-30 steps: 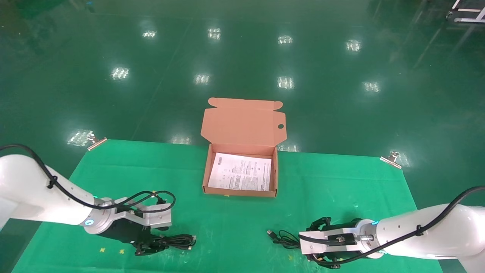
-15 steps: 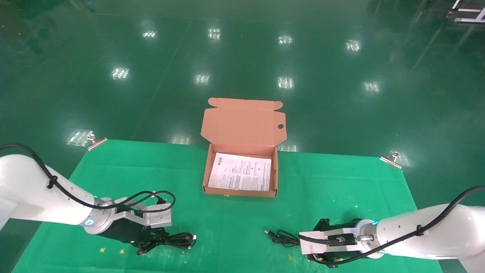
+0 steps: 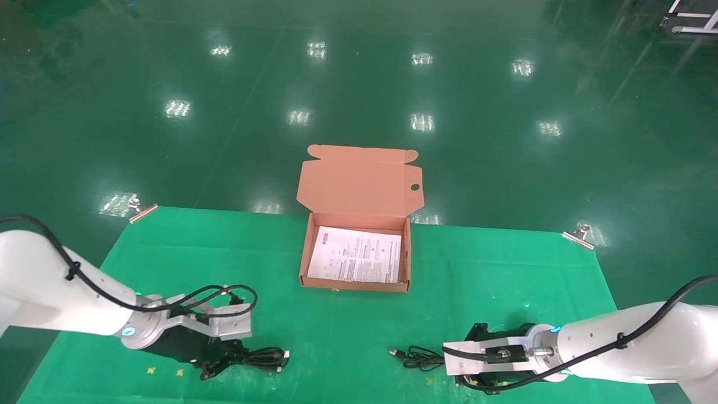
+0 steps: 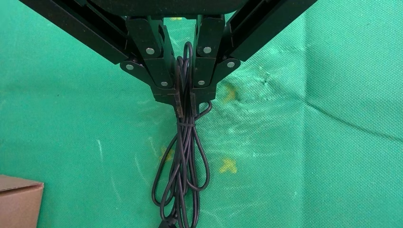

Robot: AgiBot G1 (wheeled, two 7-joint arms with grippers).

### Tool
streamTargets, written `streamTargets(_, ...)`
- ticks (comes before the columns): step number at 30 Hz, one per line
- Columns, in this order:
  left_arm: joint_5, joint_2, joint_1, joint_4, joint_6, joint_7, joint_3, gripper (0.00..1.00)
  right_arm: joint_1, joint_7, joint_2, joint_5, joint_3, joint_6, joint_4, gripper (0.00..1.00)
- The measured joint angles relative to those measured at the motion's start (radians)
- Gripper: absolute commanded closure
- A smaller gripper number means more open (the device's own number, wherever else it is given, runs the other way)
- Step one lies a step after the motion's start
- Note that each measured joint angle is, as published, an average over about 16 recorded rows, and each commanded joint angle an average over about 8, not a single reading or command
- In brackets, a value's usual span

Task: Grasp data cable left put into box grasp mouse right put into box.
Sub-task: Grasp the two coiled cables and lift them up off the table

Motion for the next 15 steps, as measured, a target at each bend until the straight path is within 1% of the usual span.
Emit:
streamTargets(8, 0.021, -0.025, -0.012, -0.044, 0.005, -0.012, 0.007, 1.00, 0.012, 0.010, 0.027, 0.023, 0.025, 0.008, 0.026, 1.00)
streamTargets(15, 0.063, -0.081, -0.045, -0.164, 0.013, -0.052, 0.016, 1.00, 0.045, 0.038, 0.082, 0.060, 0.075, 0.029, 0.076, 1.00)
